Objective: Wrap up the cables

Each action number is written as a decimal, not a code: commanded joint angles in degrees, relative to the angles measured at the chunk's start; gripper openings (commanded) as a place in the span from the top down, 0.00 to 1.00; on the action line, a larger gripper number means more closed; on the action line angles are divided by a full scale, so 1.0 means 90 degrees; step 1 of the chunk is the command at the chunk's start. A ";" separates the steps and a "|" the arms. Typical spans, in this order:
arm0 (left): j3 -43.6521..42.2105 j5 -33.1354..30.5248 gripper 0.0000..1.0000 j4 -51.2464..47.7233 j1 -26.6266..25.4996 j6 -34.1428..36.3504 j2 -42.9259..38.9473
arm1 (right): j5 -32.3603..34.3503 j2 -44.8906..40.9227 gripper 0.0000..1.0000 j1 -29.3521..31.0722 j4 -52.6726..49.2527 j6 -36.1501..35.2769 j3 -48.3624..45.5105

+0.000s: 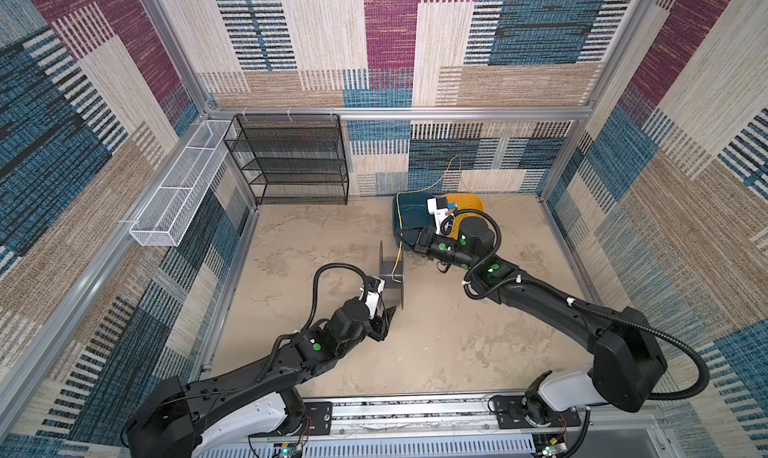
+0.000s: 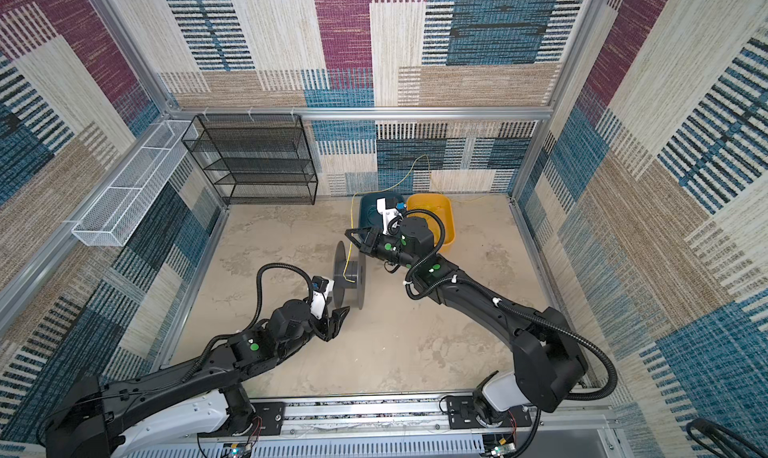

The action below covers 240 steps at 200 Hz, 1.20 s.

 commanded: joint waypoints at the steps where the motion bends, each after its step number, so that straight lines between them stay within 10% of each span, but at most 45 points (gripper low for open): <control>1: -0.0092 -0.0022 0.33 0.0421 0.0040 0.0237 -0.0206 | -0.0081 0.0163 1.00 0.0014 0.0466 0.0053 0.0141; 91: -0.0560 0.0271 0.23 0.2837 0.0462 0.0743 -0.0096 | -0.0150 0.0581 1.00 0.0015 0.1021 0.0377 0.0061; 137: -0.0317 -0.0572 0.31 0.3485 0.0592 0.0775 0.0574 | -0.0177 0.0641 1.00 0.0013 0.1196 0.0458 -0.0098; 240: -0.0207 -0.0069 0.43 0.3691 0.0981 0.0698 0.1148 | -0.0345 0.0875 1.00 0.0015 0.1506 0.0632 -0.0161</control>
